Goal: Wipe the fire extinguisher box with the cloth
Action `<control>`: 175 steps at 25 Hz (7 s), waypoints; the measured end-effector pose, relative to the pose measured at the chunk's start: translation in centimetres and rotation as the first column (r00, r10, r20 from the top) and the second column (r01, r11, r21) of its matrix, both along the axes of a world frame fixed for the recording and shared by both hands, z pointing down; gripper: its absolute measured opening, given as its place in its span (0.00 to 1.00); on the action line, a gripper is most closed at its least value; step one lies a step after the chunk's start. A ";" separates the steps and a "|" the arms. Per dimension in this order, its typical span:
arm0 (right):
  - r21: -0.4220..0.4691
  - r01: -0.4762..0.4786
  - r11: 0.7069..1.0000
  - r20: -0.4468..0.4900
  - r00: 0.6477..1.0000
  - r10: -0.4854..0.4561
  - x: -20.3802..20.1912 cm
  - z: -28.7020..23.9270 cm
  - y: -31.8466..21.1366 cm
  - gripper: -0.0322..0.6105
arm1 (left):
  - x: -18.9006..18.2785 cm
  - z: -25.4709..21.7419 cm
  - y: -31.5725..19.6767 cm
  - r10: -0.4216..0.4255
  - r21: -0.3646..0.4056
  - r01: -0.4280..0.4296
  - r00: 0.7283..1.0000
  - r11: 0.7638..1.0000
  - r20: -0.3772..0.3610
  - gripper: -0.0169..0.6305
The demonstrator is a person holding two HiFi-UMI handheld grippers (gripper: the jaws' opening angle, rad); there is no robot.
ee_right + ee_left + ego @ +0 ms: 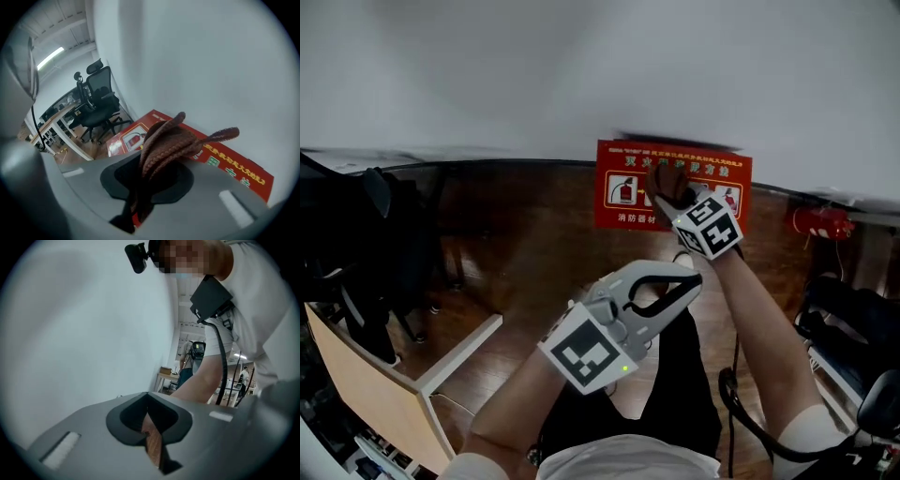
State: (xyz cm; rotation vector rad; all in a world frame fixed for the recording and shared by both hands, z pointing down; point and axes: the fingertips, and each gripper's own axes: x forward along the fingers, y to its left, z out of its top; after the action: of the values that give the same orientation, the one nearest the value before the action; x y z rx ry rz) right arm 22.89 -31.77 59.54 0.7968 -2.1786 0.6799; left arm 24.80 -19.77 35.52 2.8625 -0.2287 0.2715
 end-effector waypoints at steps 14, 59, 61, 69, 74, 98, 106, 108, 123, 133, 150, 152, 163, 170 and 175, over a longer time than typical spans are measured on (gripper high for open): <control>-0.065 -0.164 0.984 0.049 0.985 0.167 16.6 0.9 2.1 0.13 | 11.3 3.1 -2.0 0.170 -0.032 -0.169 0.985 0.985 0.038 0.03; -0.371 -0.260 0.891 0.138 0.934 0.330 18.9 34.6 4.5 0.13 | 25.0 13.5 -5.1 0.352 -0.019 -0.353 0.927 0.936 0.133 0.03; -0.366 -0.272 0.890 0.142 0.929 0.342 19.4 34.1 4.8 0.13 | 24.9 13.6 -4.6 0.346 -0.024 -0.346 0.930 0.938 0.121 0.03; -0.241 -0.225 0.944 0.143 0.954 0.264 20.9 25.0 8.4 0.13 | 21.5 10.9 -3.1 0.262 0.004 -0.264 0.958 0.964 0.111 0.03; -0.120 -0.151 0.981 0.091 0.983 0.162 21.1 16.4 11.0 0.13 | 17.4 9.0 -0.5 0.188 0.033 -0.192 0.978 0.981 0.094 0.03; -0.051 -0.094 0.994 -0.046 0.995 0.092 11.5 17.1 12.7 0.13 | 1.5 17.5 9.4 0.024 -0.029 -0.022 0.998 0.999 0.064 0.03; -0.205 -0.115 0.972 -0.107 0.990 0.094 11.5 28.8 13.0 0.13 | 0.7 21.6 7.8 0.017 -0.070 -0.014 0.999 0.997 0.051 0.03; -0.234 -0.118 0.965 -0.120 0.988 0.092 11.6 31.2 13.3 0.13 | 0.4 22.4 7.6 0.015 -0.071 -0.011 0.999 0.997 0.052 0.03; -0.067 -0.051 0.996 -0.087 0.995 0.045 5.6 14.2 15.7 0.13 | -5.2 15.2 11.6 -0.001 -0.006 0.001 0.999 1.000 0.034 0.03; 0.007 -0.130 0.992 -0.038 0.991 0.130 3.4 6.6 12.1 0.13 | -9.5 10.9 13.8 -0.004 0.015 0.004 1.000 1.000 0.025 0.03; -0.128 -0.131 0.983 -0.112 0.987 0.117 3.3 23.8 10.5 0.13 | -9.1 17.5 9.6 -0.028 -0.010 0.028 0.999 1.000 0.026 0.03; -0.154 -0.128 0.980 -0.124 0.986 0.110 3.1 26.4 10.5 0.13 | -9.4 18.6 9.2 -0.048 -0.013 0.048 0.999 0.999 0.013 0.03; -0.223 -0.110 0.969 -0.154 0.985 0.076 1.5 29.1 12.0 0.13 | -11.6 20.8 8.6 -0.117 -0.048 0.118 0.993 0.992 0.011 0.03; -0.104 -0.055 0.993 -0.041 0.998 0.051 -3.7 15.3 12.5 0.13 | -13.1 15.1 9.5 -0.162 -0.032 0.162 0.987 0.986 -0.020 0.03; -0.040 -0.056 0.998 0.021 0.998 0.057 -6.4 9.0 11.1 0.13 | -14.4 12.3 9.7 -0.190 -0.019 0.189 0.981 0.982 -0.028 0.03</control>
State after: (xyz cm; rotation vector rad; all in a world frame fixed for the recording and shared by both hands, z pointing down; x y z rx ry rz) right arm 16.46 -20.63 68.51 0.8365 -2.1630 0.7612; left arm 10.36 -10.02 47.77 2.8004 -0.4874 0.1916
